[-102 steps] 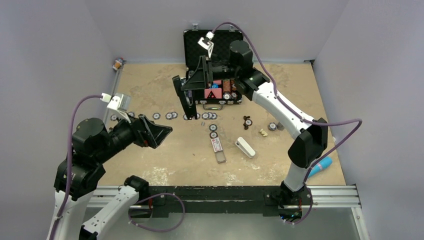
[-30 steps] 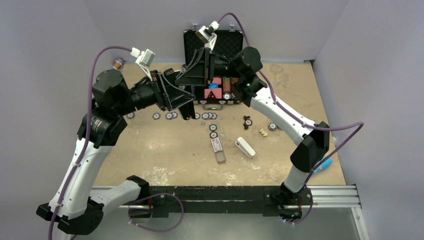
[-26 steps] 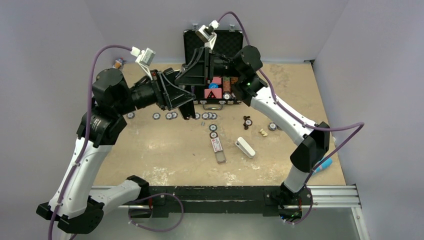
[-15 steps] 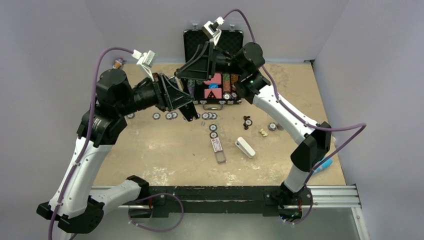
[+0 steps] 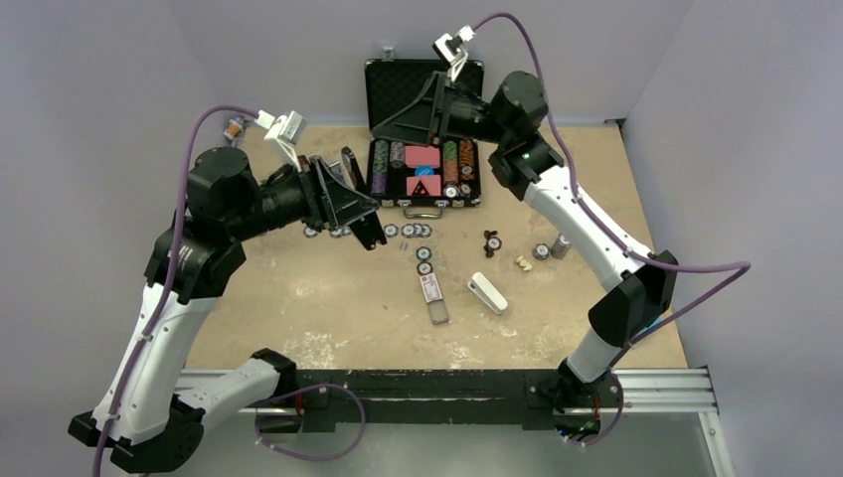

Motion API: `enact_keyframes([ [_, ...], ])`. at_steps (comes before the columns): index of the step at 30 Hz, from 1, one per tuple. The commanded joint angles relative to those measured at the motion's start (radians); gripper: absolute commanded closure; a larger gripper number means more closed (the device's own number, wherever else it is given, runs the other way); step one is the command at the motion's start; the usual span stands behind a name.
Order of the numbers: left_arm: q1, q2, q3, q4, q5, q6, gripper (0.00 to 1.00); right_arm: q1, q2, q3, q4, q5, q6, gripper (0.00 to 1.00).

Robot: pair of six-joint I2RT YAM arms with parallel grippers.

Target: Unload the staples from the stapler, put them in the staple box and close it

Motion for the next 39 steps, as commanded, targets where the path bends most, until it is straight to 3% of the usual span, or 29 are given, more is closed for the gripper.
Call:
enact_keyframes([
  [1,-0.003,-0.040,0.027,-0.037,-0.066,0.041,1.00,-0.047,-0.084,-0.009,-0.106,0.049,-0.111,0.25],
  [9,-0.002,-0.046,-0.030,-0.269,-0.271,0.040,1.00,-0.108,-0.140,-0.028,-0.298,0.114,-0.257,0.25],
  [17,0.003,-0.085,-0.223,-0.328,-0.413,-0.013,1.00,-0.126,-0.208,-0.132,-0.366,0.143,-0.320,0.26],
  [27,0.033,-0.063,-0.418,-0.306,-0.434,-0.026,1.00,-0.131,-0.307,-0.311,-0.410,0.176,-0.382,0.26],
  [39,0.153,0.063,-0.559,-0.228,-0.408,-0.032,1.00,-0.137,-0.359,-0.358,-0.519,0.249,-0.463,0.26],
])
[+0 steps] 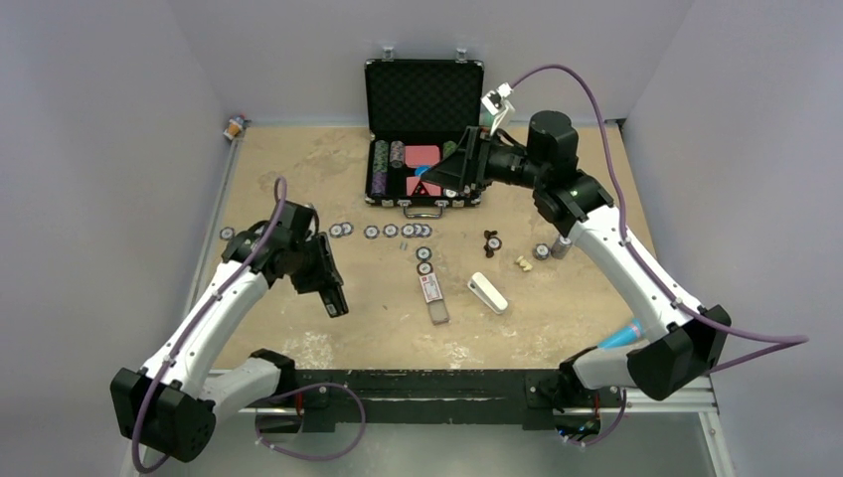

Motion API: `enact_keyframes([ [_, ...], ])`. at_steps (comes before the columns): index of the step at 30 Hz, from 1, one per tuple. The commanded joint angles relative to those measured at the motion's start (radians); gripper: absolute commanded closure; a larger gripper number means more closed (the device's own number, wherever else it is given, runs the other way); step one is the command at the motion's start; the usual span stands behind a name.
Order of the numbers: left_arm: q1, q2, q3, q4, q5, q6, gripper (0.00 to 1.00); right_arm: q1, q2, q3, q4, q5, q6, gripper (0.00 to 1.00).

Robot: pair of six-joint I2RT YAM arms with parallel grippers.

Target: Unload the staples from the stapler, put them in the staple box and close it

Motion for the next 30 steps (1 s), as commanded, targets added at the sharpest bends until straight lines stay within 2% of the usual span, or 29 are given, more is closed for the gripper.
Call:
enact_keyframes([
  [1,0.067,0.039,-0.020,0.101,0.021,-0.008,1.00,-0.009,-0.028,0.004,-0.024,0.036,-0.045,0.26],
  [10,0.250,0.167,-0.061,0.201,0.108,-0.027,1.00,-0.016,-0.049,0.014,-0.065,0.088,-0.055,0.27],
  [16,0.384,0.289,-0.034,0.257,0.153,-0.038,1.00,-0.033,-0.069,0.013,-0.085,0.118,-0.060,0.27],
  [25,0.470,0.492,0.137,0.142,0.014,-0.073,1.00,-0.055,-0.063,0.014,-0.099,0.118,-0.063,0.27],
  [30,0.516,0.585,0.197,0.134,0.046,-0.057,1.00,-0.068,-0.062,0.011,-0.104,0.117,-0.068,0.27],
])
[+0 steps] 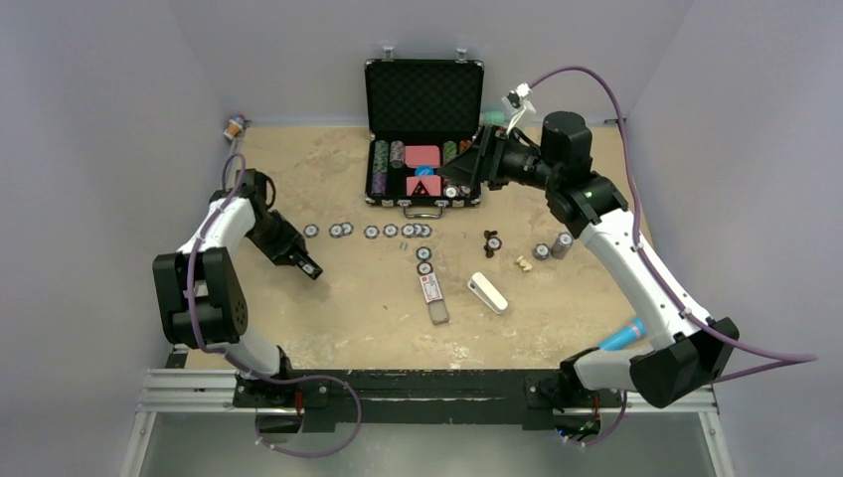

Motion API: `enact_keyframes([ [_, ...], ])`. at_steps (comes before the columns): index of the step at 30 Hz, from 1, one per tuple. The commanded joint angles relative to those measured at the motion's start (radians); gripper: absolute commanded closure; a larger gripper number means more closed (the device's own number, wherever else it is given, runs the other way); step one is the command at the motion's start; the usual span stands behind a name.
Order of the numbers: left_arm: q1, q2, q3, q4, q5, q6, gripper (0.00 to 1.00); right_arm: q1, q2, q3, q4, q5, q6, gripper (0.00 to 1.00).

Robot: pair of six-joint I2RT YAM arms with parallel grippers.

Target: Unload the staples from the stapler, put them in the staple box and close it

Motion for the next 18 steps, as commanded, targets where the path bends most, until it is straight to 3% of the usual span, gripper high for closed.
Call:
enact_keyframes([
  [1,0.033,0.059,0.085,-0.034,-0.003,0.001,1.00,-0.017,-0.021,0.009,0.006,0.018,-0.025,0.27],
  [18,0.033,0.162,0.074,-0.003,0.039,0.061,0.98,-0.066,-0.036,-0.028,0.008,0.022,-0.032,0.26],
])
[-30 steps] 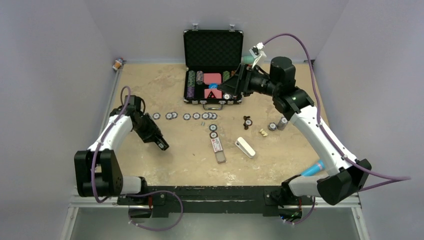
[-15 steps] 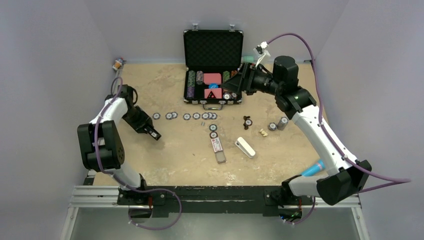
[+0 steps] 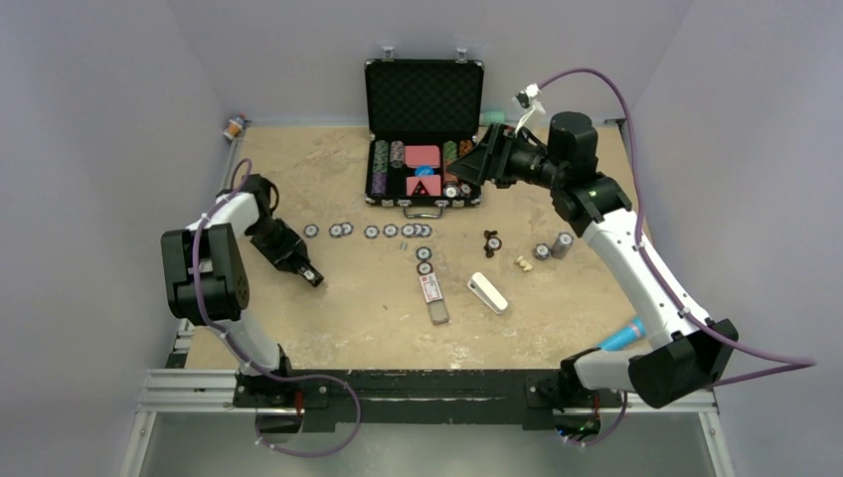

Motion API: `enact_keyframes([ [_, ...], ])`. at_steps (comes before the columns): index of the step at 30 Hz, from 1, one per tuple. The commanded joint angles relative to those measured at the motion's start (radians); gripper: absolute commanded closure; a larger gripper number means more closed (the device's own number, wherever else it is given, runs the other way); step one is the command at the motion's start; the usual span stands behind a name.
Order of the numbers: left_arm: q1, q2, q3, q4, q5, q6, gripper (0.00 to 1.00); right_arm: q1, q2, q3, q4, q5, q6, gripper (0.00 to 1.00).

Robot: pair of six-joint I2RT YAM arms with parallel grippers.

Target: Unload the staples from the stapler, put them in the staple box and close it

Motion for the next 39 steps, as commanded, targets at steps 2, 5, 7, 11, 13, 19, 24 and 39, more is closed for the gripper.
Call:
enact_keyframes([
  [2,0.003,-0.005,0.031,0.006,0.033,0.030,0.82,-0.010,-0.031,-0.005,0.007,0.015,-0.021,0.25],
  [5,0.000,-0.017,0.038,0.011,0.036,0.042,0.45,-0.014,-0.031,-0.005,0.004,0.016,-0.024,0.25],
  [7,0.000,-0.037,0.047,0.000,0.027,0.046,0.22,-0.015,-0.030,-0.005,0.004,0.016,-0.025,0.24],
  [11,-0.001,-0.073,0.065,-0.023,0.016,0.055,0.00,-0.015,-0.025,-0.007,0.004,0.008,-0.025,0.23],
  [13,0.000,-0.091,0.071,-0.033,0.017,0.058,0.00,-0.017,-0.022,-0.009,0.003,0.006,-0.027,0.22],
  [19,0.000,-0.179,0.087,-0.062,0.048,0.084,0.00,-0.017,-0.006,-0.003,-0.062,0.060,-0.079,0.19],
  [24,0.000,-0.294,0.022,-0.019,0.141,0.084,0.00,-0.017,0.004,-0.009,-0.158,0.135,-0.155,0.11],
  [39,-0.009,-0.634,-0.221,-0.092,0.222,0.146,0.00,-0.002,0.025,-0.211,-0.268,0.210,-0.268,0.06],
])
